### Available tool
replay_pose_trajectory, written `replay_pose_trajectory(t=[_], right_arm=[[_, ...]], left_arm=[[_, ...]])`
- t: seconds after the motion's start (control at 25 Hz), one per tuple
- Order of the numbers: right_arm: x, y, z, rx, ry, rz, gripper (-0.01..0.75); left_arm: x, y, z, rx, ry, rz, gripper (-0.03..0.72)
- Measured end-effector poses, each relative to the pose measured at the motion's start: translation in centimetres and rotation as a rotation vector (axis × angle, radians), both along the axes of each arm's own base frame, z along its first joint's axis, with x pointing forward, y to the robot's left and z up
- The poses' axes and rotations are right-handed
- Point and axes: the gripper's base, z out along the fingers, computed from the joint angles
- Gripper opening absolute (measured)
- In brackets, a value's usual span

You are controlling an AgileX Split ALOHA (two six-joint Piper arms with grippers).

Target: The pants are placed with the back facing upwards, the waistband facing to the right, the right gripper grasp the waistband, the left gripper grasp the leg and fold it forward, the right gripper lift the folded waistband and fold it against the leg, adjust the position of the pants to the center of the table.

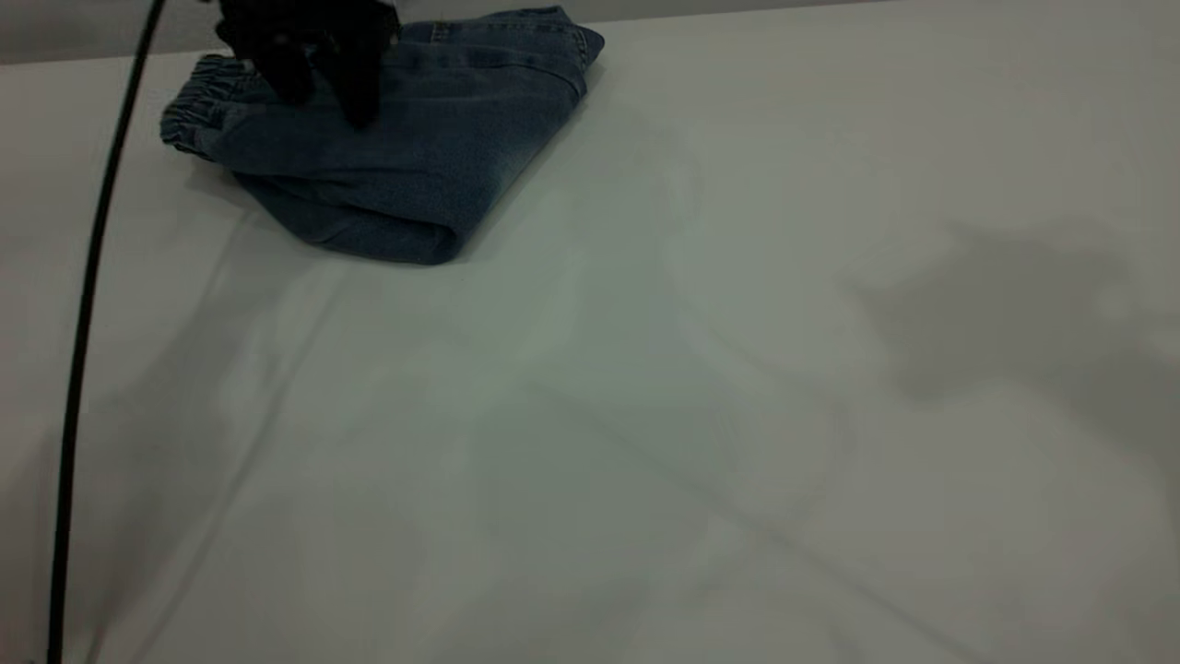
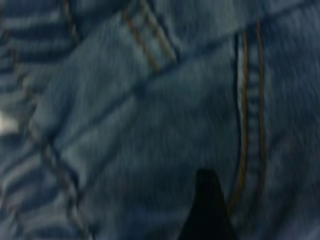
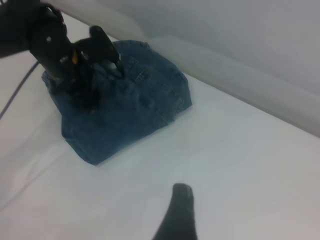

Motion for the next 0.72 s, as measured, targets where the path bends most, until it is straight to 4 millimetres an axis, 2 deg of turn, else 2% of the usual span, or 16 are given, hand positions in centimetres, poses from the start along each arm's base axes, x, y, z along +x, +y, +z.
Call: replay_pose_trajectory(t=[0.2,0.48,0.72], right_arm=[[0.0,0.0,0.0,0.000,0.000,0.000,0.591],[0.0,0.0,0.0,0.001,0.000,-0.001,0.590],[0.0,0.0,0.0,0.001,0.001,-0.001,0.590]], left_arm=[[0.4,-0.1,-2.5,-0.001,-0.006,-0.013,0.493],[0.2,-0.6,-3.5,-0.057,0.027,0.015,0.493],[-0.7,-3.4,-3.7,-0.089,0.063,-0.016,0.493]])
